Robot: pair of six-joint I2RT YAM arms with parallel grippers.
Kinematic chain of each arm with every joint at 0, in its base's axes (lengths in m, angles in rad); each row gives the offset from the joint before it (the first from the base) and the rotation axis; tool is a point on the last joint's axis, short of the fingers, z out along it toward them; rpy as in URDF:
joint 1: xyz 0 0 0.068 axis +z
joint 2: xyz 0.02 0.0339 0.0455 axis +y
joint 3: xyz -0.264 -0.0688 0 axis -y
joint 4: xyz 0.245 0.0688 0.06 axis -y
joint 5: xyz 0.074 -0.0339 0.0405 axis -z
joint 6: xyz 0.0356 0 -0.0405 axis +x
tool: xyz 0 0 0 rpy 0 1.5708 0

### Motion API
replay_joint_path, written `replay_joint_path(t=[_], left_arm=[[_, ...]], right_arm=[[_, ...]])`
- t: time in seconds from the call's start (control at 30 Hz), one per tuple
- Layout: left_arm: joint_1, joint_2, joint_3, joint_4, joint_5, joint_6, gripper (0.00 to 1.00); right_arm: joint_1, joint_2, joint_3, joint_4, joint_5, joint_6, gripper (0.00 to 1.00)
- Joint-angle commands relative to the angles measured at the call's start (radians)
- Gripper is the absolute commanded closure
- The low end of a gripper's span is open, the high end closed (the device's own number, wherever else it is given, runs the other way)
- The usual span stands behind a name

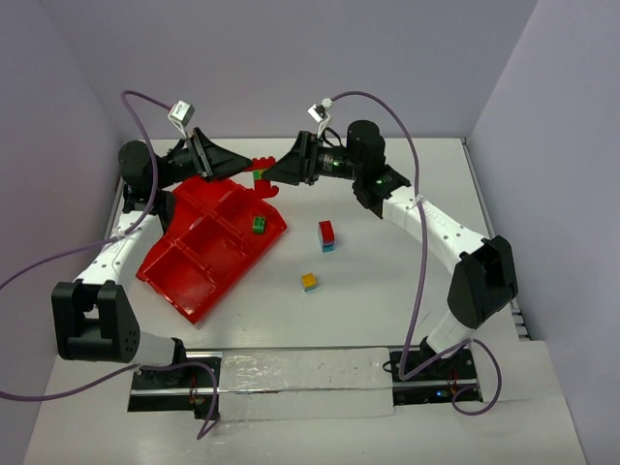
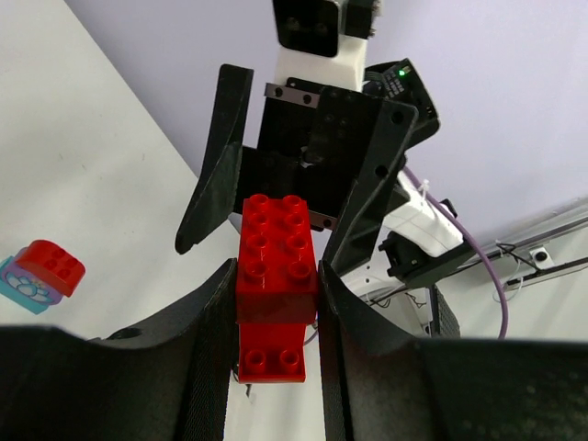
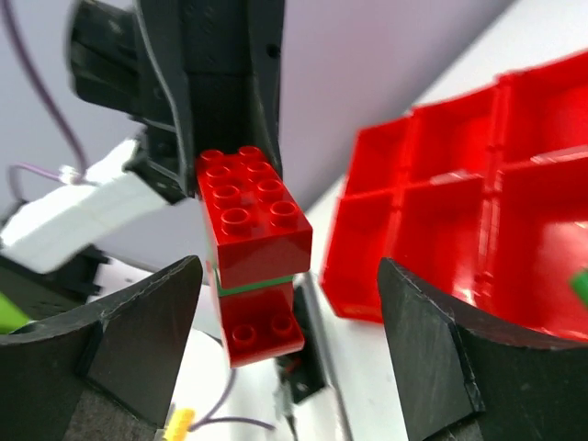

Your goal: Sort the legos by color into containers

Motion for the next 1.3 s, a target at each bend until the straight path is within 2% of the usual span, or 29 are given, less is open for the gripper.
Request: replay_joint_path(t=[0.0,0.23,0.8,0.97,1.27], left_arm=[[0.003,-0.008,-0.004,0.086,0.008,-0.012,1.0],[0.004,-0.017,-0.004,0.02,-0.033,0.034,1.0],[0.004,-0.026,0.014,-0.022,-0.124,0.073,1.0],[0.004,-0.025,0.015,-0.025,-0.122,0.077,1.0],[0.004,-0.031,-0.001,0.025,-0.11,0.047,1.0]], right_arm=[[-0.01,0.007,-0.062,0.391,-0.056,0.246,0.17],[-0.004,0.013,-0.069,0.414,-0.059,0.274,0.29],[0.012,-0.003,-0.119,0.37,-0.018,0.24,0.23],[0.015,0.018,-0.109,0.38,-0.018,0.25,0.26],[0.021,0.062,-0.079,0.423,-0.03,0.284,0.26]])
